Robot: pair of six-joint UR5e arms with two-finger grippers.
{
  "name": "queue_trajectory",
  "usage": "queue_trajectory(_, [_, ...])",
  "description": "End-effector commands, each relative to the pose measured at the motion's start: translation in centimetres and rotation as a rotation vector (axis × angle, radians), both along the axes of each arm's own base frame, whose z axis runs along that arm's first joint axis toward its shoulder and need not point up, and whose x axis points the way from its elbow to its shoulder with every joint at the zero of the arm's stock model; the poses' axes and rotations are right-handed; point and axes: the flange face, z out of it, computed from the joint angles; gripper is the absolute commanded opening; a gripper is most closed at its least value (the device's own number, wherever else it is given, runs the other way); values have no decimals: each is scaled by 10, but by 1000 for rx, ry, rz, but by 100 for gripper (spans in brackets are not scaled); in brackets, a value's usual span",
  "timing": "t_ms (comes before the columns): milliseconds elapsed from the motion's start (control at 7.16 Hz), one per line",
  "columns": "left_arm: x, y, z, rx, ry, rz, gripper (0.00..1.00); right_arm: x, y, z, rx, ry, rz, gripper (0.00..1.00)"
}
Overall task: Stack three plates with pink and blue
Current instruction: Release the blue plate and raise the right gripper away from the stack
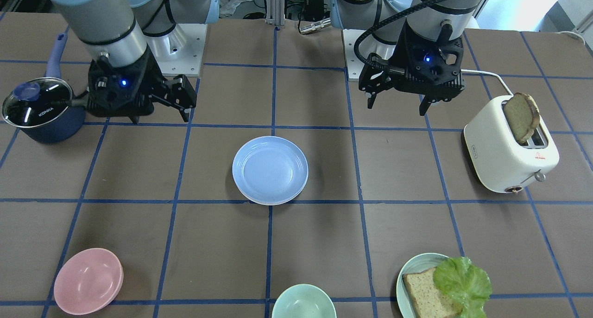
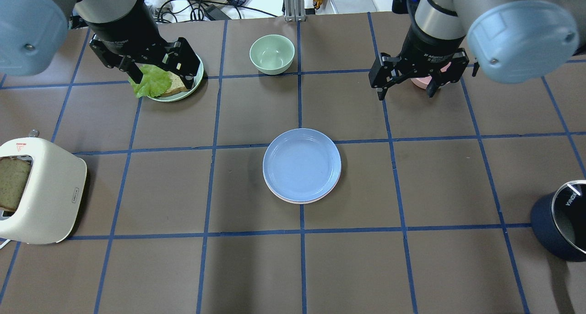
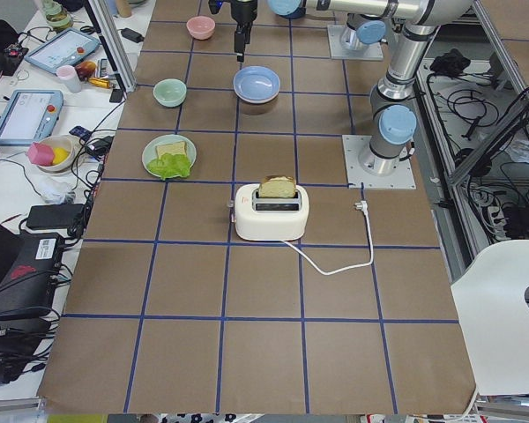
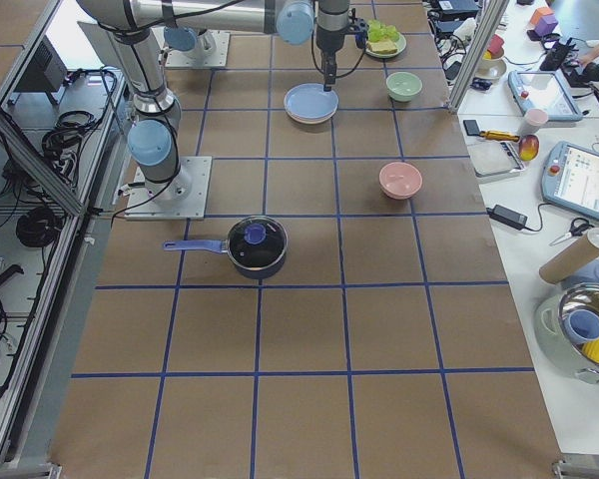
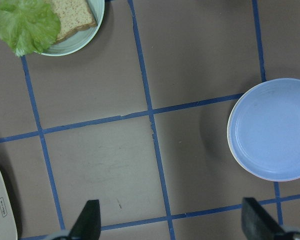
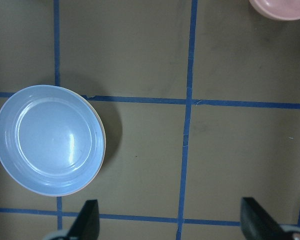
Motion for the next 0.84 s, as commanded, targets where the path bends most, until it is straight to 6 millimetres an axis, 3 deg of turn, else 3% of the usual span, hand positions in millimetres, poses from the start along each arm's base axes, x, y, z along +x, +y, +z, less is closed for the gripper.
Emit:
queue_trajectory(0, [1, 0, 0, -1, -1, 0, 100, -7, 18, 46, -11, 16, 27, 100])
queue_trajectory(140, [0, 0, 0, -1, -1, -1, 100, -7, 15, 58, -7, 18, 28, 100])
queue_trajectory(279, [1, 0, 0, -2, -3, 0, 100, -7, 15, 51, 65, 34, 35, 100])
queue_trajectory(559, [1, -1, 1, -5, 3, 20, 100, -6, -11, 56, 70, 29, 34, 100])
queue_trajectory(699, [1, -2, 3, -17, 5, 26, 100, -7, -10, 55, 75, 33, 31, 100])
